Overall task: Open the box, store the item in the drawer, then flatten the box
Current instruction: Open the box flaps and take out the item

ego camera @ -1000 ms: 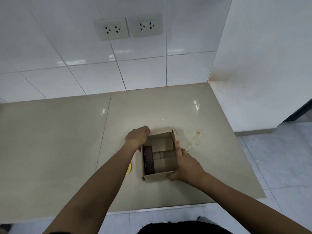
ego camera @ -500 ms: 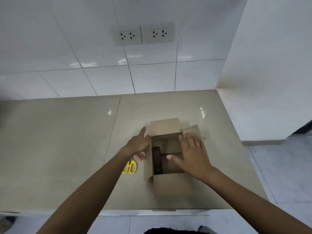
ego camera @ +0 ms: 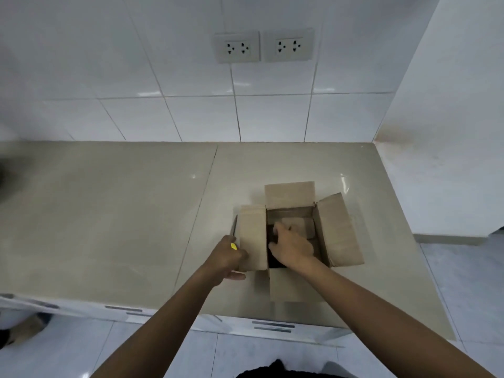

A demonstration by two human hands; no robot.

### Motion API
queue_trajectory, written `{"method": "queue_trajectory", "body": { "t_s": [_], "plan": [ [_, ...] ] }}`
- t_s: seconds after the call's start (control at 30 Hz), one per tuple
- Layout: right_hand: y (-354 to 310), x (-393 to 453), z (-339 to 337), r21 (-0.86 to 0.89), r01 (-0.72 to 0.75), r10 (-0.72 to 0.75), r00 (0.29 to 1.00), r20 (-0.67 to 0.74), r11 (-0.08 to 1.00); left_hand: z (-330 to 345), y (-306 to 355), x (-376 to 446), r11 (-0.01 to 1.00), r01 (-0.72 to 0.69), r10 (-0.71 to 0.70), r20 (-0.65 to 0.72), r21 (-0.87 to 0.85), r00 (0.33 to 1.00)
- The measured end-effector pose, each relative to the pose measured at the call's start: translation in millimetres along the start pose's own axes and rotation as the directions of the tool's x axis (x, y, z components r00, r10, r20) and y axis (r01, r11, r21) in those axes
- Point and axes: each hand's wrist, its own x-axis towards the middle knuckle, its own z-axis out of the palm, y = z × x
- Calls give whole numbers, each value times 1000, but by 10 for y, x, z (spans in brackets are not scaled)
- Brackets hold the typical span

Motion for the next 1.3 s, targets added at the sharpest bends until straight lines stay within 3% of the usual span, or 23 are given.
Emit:
{"method": "queue_trajectory", "body": {
  "t_s": [0.27,0.37,0.47,0.73,0.87,1.0,1.17,1.3],
  "plan": [
    [81,22,-52,-82,-64,61,997,-44,995,110,47,48,985,-62,52,-68,-161,996],
    [86,1,-158,-125,-35,10,982,-191,992,191,109,86,986,-99,80,-136,-137,987],
    [100,-55,-266,-225,17,-101,924,-369,974,254,163,137,985,-116,96,-155,-129,983],
    [309,-401,-199,-345,108,-299,768,-567,932,419,348,256,973,-181,153,-183,-146,971],
    [511,-624,-26,-370,219,-400,742,-538,903,468,402,303,973,-182,149,-215,-139,965],
    [726,-770,345,-476,330,-524,771,-363,815,544,334,268,971,-170,142,-168,-167,976],
    [835,-900,581,-556,310,-478,859,-183,771,686,188,61,974,-142,123,-115,-174,986],
    [825,-912,592,-549,288,-440,883,-166,785,750,56,-140,972,-140,117,-131,-189,985]
  ]
}}
